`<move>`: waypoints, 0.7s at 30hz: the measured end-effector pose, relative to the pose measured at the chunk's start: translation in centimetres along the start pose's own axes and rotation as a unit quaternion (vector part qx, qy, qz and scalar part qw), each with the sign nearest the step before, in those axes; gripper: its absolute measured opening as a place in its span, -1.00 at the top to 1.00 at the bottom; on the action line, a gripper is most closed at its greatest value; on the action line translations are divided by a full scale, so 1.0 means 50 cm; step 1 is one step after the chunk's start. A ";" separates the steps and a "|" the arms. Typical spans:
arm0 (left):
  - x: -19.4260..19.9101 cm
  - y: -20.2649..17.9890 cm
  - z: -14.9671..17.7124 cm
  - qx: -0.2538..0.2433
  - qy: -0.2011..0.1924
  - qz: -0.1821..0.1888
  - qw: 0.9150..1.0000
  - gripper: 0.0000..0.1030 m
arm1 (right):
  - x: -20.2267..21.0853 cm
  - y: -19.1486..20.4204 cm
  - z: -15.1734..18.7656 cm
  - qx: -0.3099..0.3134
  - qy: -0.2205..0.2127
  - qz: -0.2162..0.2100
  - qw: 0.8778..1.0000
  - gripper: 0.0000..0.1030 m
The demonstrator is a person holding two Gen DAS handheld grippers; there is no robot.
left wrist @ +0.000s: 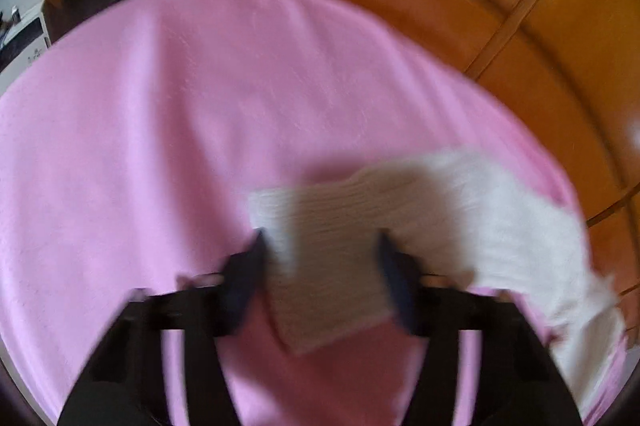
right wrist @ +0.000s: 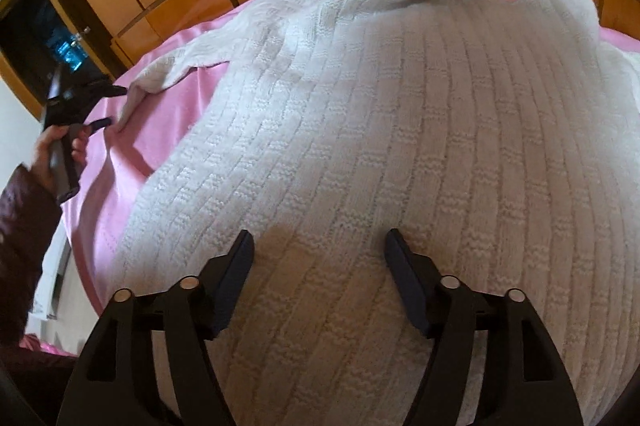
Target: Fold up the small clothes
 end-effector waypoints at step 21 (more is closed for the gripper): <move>0.180 0.182 -0.017 0.020 -0.113 -0.104 0.988 0.83 | -0.131 -0.120 -0.424 -0.010 -0.041 0.136 0.990 -0.52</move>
Point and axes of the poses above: each gripper's, at about its wrist camera, not at the fingertips, and x roughly against the way its jaws point, y to its left, z to its underside, the point moved 2 cm from there along -x, roughly the way its jaws point, and after that the axes turned 14 degrees about y, right-handed, at the moved point
